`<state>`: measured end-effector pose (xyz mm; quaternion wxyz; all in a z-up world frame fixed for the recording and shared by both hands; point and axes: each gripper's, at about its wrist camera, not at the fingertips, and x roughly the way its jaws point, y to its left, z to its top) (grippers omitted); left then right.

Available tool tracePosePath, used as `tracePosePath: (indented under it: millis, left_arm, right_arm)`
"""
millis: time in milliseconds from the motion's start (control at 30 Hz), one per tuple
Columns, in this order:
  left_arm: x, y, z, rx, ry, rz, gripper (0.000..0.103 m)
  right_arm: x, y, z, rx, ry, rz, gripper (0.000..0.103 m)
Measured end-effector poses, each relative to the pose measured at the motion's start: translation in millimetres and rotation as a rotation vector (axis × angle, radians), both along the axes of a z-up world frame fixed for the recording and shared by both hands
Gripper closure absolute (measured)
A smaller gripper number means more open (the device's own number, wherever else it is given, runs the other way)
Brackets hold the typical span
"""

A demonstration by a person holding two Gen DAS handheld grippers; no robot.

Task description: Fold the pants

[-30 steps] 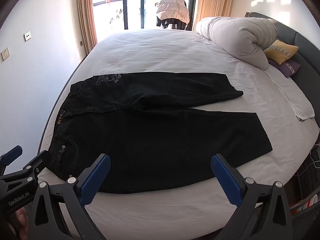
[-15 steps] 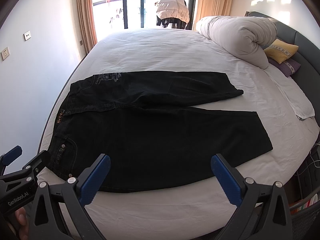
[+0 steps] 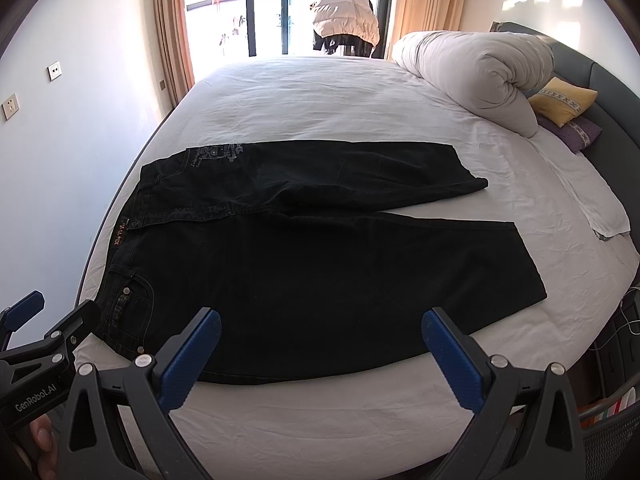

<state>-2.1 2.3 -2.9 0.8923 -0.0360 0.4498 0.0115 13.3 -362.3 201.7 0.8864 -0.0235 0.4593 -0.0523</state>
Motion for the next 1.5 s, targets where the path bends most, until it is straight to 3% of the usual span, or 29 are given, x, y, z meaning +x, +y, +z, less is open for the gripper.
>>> tracePosePath:
  millis: [1500]
  left_arm:
    - [-0.2, 0.0, -3.4, 0.0, 0.005, 0.0, 0.0]
  right_arm:
    - [-1.6, -1.2, -7.9, 0.004, 0.008, 0.001, 0.0]
